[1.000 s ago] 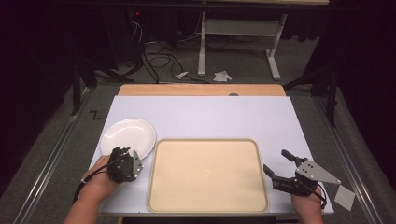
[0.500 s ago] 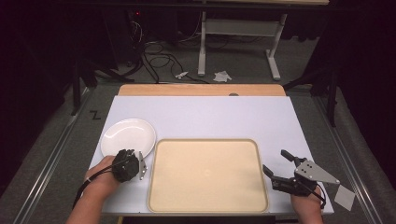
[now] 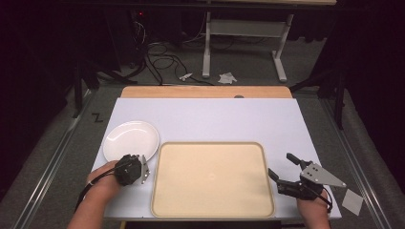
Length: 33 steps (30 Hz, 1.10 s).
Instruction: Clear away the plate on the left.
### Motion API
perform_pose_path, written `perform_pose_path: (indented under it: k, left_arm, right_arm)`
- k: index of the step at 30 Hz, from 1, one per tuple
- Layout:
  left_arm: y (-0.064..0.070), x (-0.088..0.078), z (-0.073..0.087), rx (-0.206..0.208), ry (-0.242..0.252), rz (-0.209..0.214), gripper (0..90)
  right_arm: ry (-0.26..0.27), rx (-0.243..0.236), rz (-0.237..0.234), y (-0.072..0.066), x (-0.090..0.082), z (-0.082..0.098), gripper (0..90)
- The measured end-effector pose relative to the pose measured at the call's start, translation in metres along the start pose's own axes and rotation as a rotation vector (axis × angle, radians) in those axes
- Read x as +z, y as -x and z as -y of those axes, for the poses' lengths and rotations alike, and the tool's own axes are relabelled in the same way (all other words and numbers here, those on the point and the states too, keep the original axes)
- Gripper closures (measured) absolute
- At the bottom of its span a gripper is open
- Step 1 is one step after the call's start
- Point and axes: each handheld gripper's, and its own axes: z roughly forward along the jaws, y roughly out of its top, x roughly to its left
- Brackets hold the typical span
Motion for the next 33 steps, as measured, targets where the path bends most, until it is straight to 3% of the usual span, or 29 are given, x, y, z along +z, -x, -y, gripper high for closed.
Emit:
perform_pose_path:
  k: [7, 8, 9, 17, 22, 23, 24, 25, 27, 33]
  left_arm:
    - [-0.001, 0.0, 0.007, -0.08, 0.051, 0.04, 73.8]
    - [-0.001, 0.0, 0.008, -0.078, 0.049, 0.04, 75.6]
    - [-0.004, -0.003, 0.007, -0.028, 0.006, 0.042, 75.9]
    - [-0.003, -0.003, 0.001, 0.007, -0.038, 0.02, 78.2]
    - [-0.002, -0.005, -0.001, 0.01, -0.039, -0.001, 79.9]
    - [0.0, -0.003, -0.001, -0.022, -0.005, -0.013, 79.9]
    - [-0.003, -0.007, -0.002, 0.013, -0.042, -0.016, 81.1]
    - [-0.004, -0.008, -0.003, 0.019, -0.045, -0.025, 81.1]
    - [-0.005, -0.009, -0.003, 0.002, -0.032, -0.04, 82.2]
    - [-0.009, -0.018, -0.005, 0.009, -0.027, -0.105, 85.9]
  right_arm:
    - [0.006, -0.004, 0.0, 0.0, -0.001, -0.001, 15.6]
    - [0.005, -0.002, 0.001, 0.0, -0.001, -0.001, 15.6]
    - [0.006, -0.005, -0.001, 0.001, -0.001, -0.001, 15.6]
    - [0.005, 0.001, -0.001, -0.001, -0.001, -0.001, 15.6]
    - [0.011, 0.005, 0.003, 0.001, -0.002, -0.002, 15.6]
    - [0.011, 0.005, 0.003, 0.001, -0.002, -0.002, 15.6]
    - [0.016, 0.004, 0.001, 0.001, -0.002, -0.002, 15.7]
    - [0.016, 0.004, 0.001, 0.001, -0.002, -0.002, 15.7]
    - [0.014, 0.001, 0.003, 0.0, -0.003, -0.002, 15.7]
    - [0.013, 0.0, 0.002, 0.0, -0.002, -0.002, 15.6]
